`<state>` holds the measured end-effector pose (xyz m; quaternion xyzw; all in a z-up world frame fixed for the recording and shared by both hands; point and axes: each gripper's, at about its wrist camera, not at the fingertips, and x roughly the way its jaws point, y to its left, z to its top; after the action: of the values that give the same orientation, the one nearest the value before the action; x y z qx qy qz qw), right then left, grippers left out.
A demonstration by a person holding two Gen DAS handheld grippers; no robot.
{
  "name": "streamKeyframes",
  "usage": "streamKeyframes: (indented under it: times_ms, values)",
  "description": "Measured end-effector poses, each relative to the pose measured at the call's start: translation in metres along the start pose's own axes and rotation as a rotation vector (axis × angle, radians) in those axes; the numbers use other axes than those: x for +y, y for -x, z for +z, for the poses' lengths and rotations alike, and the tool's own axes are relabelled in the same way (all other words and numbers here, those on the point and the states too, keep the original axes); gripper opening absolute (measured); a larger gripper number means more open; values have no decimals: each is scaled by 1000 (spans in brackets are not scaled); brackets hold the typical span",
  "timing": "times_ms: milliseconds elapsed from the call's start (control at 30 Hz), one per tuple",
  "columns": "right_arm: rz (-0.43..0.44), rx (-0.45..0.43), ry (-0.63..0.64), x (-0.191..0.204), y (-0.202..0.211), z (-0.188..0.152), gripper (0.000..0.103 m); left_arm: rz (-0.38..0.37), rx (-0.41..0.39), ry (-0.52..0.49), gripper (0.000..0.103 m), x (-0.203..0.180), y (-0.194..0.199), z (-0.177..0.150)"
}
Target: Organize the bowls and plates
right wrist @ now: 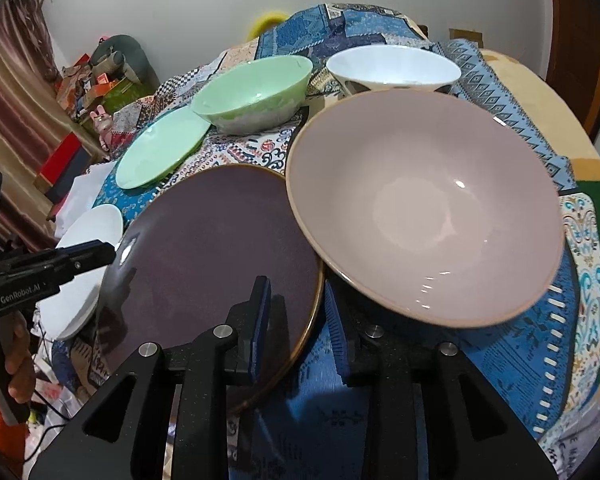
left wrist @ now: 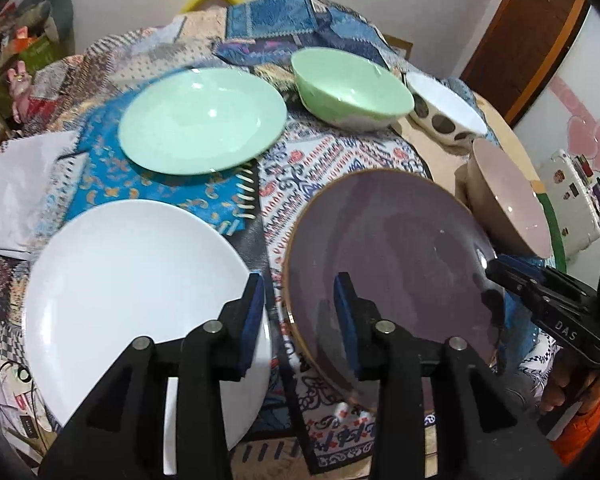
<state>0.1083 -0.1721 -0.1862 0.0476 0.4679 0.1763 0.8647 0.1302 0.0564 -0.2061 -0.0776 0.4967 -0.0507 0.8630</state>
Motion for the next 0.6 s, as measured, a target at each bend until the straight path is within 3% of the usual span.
streamKeyframes:
  times_ms: [267, 333, 600]
  values:
    - [23, -46, 47, 21, 18, 7, 30, 60, -113, 24, 57, 11, 46, -2]
    - [30, -60, 68, 30, 20, 10, 34, 79, -144, 29, 60, 18, 61, -4]
    - [69, -102, 167, 72, 21, 25, 46, 126, -181, 88, 66, 58, 96, -11]
